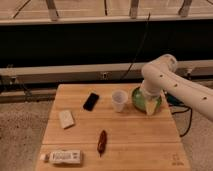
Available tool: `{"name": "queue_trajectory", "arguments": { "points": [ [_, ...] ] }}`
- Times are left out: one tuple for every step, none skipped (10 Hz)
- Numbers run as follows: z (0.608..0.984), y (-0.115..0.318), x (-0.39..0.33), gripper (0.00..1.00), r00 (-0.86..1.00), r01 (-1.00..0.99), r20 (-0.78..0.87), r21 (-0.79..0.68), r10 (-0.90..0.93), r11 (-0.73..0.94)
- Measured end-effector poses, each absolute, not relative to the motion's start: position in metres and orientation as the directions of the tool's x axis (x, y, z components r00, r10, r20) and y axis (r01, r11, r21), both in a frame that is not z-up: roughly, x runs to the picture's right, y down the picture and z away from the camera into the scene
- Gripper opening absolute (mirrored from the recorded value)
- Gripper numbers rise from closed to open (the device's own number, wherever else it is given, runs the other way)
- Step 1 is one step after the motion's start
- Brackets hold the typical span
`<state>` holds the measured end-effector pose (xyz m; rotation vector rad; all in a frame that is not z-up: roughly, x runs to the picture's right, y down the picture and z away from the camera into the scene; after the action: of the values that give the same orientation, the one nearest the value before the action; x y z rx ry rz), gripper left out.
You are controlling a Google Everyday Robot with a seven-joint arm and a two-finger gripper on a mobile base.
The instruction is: Pick up the ceramic cup
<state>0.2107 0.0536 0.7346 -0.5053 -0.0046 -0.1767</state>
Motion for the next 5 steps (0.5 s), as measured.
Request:
{"name": "queue_trajectory", "arguments": {
  "points": [
    [0.738, 0.055, 0.205, 0.8, 0.981, 0.189, 0.061, -0.48, -0.183, 0.857],
    [0.742, 0.055, 0.198, 0.8, 0.977, 0.212, 0.077, -0.478, -0.2, 0.852],
    [0.745, 0.056, 0.194, 0.8, 0.973, 0.228, 0.086, -0.477, -0.213, 0.849],
    [0.748, 0.056, 0.192, 0.8, 0.971, 0.238, 0.093, -0.476, -0.221, 0.846],
    [0.753, 0.054, 0.186, 0.8, 0.965, 0.26, 0.106, -0.474, -0.238, 0.841]
  ]
}}
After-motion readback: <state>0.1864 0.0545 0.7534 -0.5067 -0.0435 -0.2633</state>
